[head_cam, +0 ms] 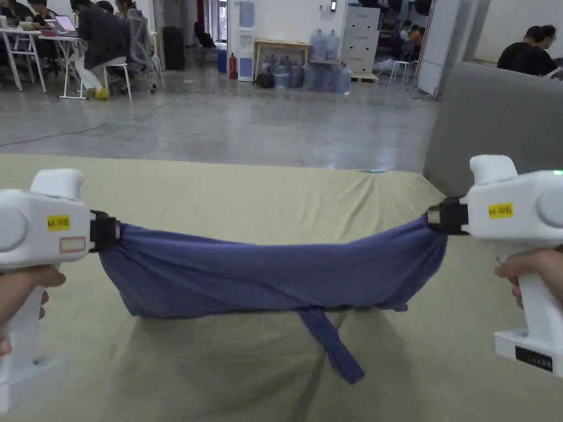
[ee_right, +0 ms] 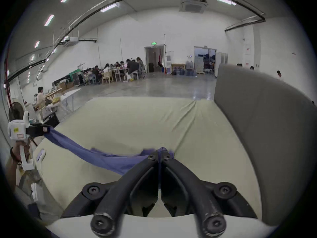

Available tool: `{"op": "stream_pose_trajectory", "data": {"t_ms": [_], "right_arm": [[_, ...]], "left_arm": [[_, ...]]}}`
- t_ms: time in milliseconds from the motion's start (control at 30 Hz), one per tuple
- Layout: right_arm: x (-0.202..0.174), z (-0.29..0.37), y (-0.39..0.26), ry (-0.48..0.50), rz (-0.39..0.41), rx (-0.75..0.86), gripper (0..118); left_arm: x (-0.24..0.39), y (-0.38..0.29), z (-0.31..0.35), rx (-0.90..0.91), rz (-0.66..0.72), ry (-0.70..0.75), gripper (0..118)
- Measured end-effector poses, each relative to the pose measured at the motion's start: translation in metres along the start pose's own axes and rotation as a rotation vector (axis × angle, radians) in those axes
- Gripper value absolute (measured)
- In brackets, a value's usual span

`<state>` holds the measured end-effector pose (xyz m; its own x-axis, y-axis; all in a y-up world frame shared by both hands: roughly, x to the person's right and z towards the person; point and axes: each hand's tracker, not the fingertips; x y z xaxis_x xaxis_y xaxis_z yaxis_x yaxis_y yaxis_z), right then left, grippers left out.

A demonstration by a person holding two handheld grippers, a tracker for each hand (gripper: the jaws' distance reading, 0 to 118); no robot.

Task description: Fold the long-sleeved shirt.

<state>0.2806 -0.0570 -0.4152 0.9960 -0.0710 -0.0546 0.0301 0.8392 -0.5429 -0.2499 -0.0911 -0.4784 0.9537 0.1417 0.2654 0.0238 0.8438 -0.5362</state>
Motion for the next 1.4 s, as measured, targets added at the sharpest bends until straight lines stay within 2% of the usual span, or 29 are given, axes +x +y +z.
{"op": "stream_pose_trajectory", "data": {"t_ms": [167,333,433,600,833,867,900,933,967,1033,1133,1200,1233,1267,1300,1333,1367,1400], "right_arm": [[-0.007,0.021,-0.126,0.013,0.011,-0.237,0],[-0.012,0.030,-0.218,0.053,0.144,-0.531,0],[-0.017,0.039,-0.242,0.086,0.215,-0.624,0],[-0.021,0.025,-0.271,0.109,0.263,-0.732,0],[-0.011,0.008,-0.286,0.082,0.193,-0.746,0],[-0.010,0.010,-0.286,0.082,0.182,-0.745,11],[-0.010,0.014,-0.284,0.082,0.178,-0.736,47],[-0.010,0.020,-0.282,0.081,0.178,-0.715,81],[-0.011,0.026,-0.277,0.074,0.172,-0.684,81],[-0.012,0.037,-0.259,0.056,0.167,-0.602,102],[-0.014,0.045,-0.222,0.038,0.091,-0.491,104],[-0.017,0.043,-0.203,0.017,0.030,-0.421,104],[-0.018,0.038,-0.195,0.037,0.002,-0.375,102],[-0.018,0.032,-0.189,0.057,-0.019,-0.360,98],[-0.019,0.027,-0.185,0.077,-0.033,-0.349,75],[-0.021,0.017,-0.181,0.073,-0.037,-0.343,41],[-0.025,0.003,-0.180,0.040,-0.036,-0.343,0],[-0.023,-0.008,-0.176,0.016,-0.035,-0.338,0]], "left_arm": [[0.003,-0.110,0.036,-0.126,-0.031,0.005,0],[0.008,-0.204,0.058,-0.352,-0.021,-0.034,0],[0.005,-0.236,0.064,-0.437,-0.023,-0.007,0],[0.000,-0.268,0.054,-0.559,-0.066,-0.017,0],[-0.005,-0.273,0.044,-0.546,-0.022,-0.001,0],[-0.004,-0.273,0.048,-0.543,-0.005,-0.012,2],[-0.004,-0.272,0.050,-0.531,0.008,-0.030,39],[-0.006,-0.270,0.052,-0.516,0.009,-0.022,85],[-0.006,-0.268,0.054,-0.513,0.015,-0.027,98],[-0.004,-0.254,0.062,-0.440,0.041,-0.050,118],[0.000,-0.221,0.065,-0.434,0.037,-0.049,115],[0.007,-0.202,0.065,-0.340,0.026,-0.042,112],[0.011,-0.192,0.064,-0.297,-0.002,-0.036,103],[0.014,-0.180,0.058,-0.270,-0.035,-0.023,81],[0.017,-0.175,0.050,-0.253,-0.059,-0.004,36],[0.020,-0.169,0.040,-0.241,-0.068,0.019,3],[0.018,-0.164,0.029,-0.219,-0.038,0.019,0],[0.015,-0.158,0.019,-0.228,-0.014,-0.001,0]]}}
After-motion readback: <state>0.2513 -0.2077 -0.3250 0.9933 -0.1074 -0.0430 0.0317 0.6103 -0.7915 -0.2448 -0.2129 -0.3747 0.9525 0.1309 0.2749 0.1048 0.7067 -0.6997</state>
